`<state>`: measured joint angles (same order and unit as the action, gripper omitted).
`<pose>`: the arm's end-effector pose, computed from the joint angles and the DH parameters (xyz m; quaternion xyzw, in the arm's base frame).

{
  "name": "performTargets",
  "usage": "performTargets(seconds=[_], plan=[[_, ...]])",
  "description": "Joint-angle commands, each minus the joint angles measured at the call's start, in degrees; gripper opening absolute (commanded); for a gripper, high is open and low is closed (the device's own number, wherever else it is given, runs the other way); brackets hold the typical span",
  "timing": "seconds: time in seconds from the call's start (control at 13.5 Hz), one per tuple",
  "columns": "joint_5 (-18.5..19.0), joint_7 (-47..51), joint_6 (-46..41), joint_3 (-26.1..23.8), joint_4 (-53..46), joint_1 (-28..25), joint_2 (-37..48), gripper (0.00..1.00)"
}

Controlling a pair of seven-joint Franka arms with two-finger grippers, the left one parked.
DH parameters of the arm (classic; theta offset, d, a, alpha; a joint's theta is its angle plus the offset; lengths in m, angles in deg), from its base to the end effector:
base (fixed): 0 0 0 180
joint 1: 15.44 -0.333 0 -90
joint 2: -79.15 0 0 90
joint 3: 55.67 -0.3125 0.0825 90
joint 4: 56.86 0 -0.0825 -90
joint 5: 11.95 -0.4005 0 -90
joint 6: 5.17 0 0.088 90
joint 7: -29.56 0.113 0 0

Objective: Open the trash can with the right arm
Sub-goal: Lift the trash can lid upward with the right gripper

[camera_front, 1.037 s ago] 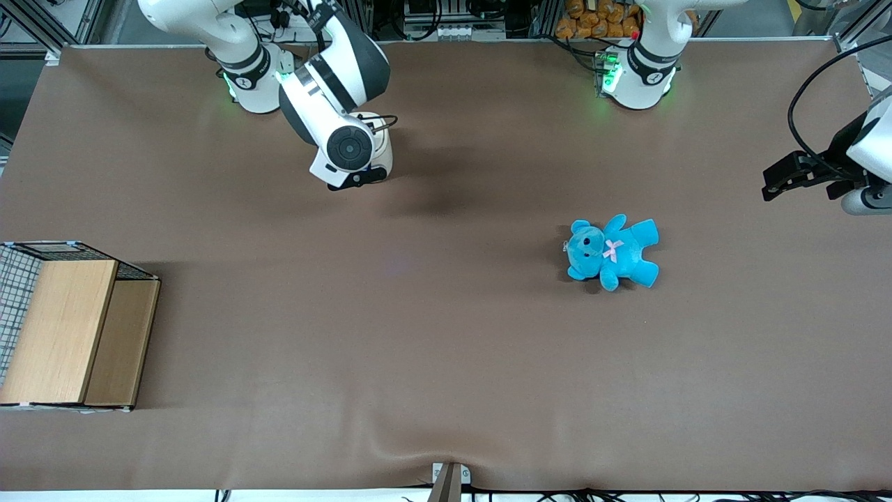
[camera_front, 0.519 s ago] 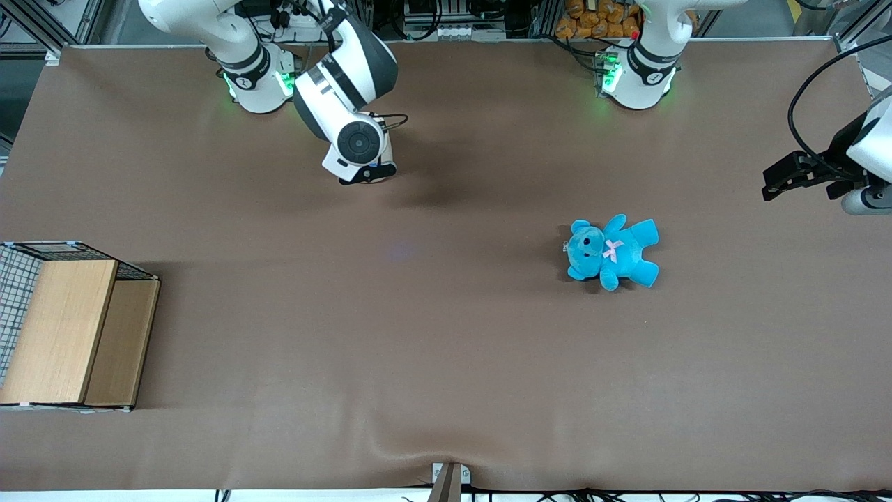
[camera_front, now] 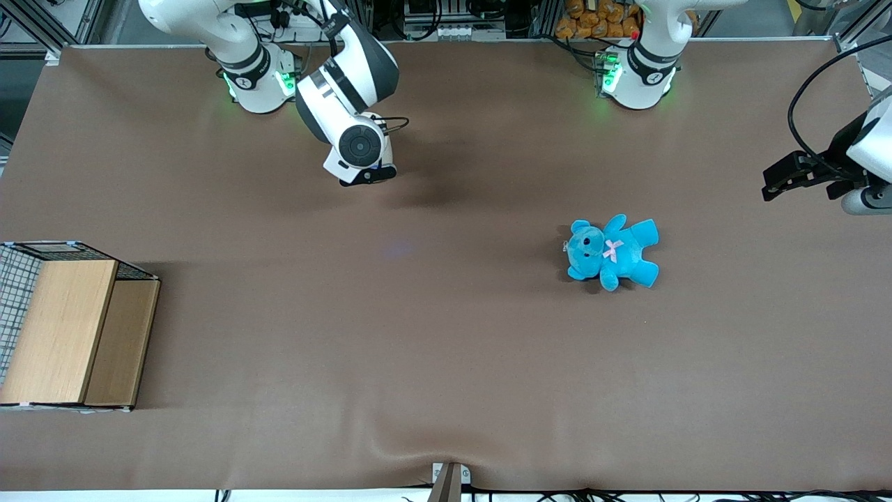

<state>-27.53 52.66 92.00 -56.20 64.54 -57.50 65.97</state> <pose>0.3487 0.3575 0.2556 0.9347 0.1007 -0.3337 0.0690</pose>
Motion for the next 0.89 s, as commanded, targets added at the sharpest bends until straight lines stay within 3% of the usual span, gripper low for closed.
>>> performTargets(seconds=[0.0,0.3,0.67,0.74,0.81], plan=[[-0.9,0.6,3.6,0.4,2.1,-0.5,-1.0,0.02],[-1.0,1.3,2.9,0.4,2.1,-0.4,-0.2,0.02],[-1.0,9.8,-7.9,0.6,-4.9,0.1,4.0,0.03],[-0.9,10.1,-9.3,0.7,-6.4,0.1,4.3,0.08],[-0.8,10.2,-10.3,0.9,-7.8,0.5,4.8,0.23]])
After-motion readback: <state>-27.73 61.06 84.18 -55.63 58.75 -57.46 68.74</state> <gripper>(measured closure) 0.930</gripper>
